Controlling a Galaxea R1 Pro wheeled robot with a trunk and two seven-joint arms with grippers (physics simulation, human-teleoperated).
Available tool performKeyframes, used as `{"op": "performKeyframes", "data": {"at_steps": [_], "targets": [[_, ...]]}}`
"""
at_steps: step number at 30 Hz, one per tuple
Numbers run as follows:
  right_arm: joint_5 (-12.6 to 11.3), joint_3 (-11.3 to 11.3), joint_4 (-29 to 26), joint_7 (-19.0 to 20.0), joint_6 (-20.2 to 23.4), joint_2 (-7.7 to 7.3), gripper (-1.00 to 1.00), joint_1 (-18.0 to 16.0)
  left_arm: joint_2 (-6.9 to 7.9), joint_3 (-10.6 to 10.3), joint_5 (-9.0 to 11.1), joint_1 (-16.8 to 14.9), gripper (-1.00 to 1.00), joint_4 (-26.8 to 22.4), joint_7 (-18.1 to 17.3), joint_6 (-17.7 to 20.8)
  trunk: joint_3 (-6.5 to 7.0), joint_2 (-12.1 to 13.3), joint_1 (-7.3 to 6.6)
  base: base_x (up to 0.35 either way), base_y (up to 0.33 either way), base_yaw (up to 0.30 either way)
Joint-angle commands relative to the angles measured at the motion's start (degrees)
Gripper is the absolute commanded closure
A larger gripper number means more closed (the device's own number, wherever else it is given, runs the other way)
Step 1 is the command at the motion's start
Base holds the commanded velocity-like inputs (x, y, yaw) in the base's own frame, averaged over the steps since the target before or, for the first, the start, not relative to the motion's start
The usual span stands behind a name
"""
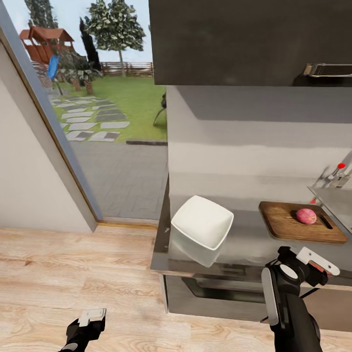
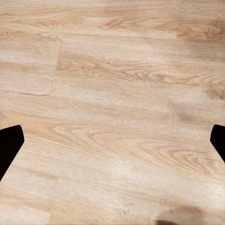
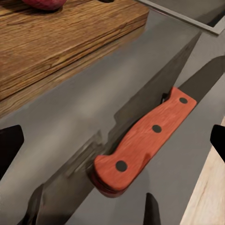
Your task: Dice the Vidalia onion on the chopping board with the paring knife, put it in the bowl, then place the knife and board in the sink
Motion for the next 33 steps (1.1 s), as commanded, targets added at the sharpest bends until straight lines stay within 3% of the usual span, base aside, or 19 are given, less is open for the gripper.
{"op": "performKeyframes", "data": {"at_steps": [1, 7, 13, 33], "targets": [[-0.32, -0.06, -0.09, -0.16, 0.34, 0.00, -1.00, -0.06, -0.03, -0.48, 0.31, -0.07, -1.00, 0.19, 0.07, -0.27, -0.07, -0.06, 0.01, 0.000, 0.000, 0.000], [-4.06, -0.33, -0.14, -0.21, 0.34, -0.29, -1.00, -0.04, -0.03, -0.48, 0.31, -0.11, -1.00, 0.19, 0.07, -0.19, -0.07, -0.06, 0.01, 0.000, 0.000, 0.000], [-6.03, -0.41, -0.14, -0.22, 0.34, -0.51, -1.00, -0.05, -0.03, -0.48, 0.31, -0.09, -1.00, 0.19, 0.07, -0.23, -0.07, -0.06, 0.01, 0.000, 0.000, 0.000], [-6.79, -0.54, -0.15, -0.22, 0.25, -0.60, -1.00, -0.02, -0.03, -0.48, 0.31, -0.06, -1.00, 0.19, 0.07, -0.23, -0.07, -0.06, 0.01, 0.000, 0.000, 0.000]]}}
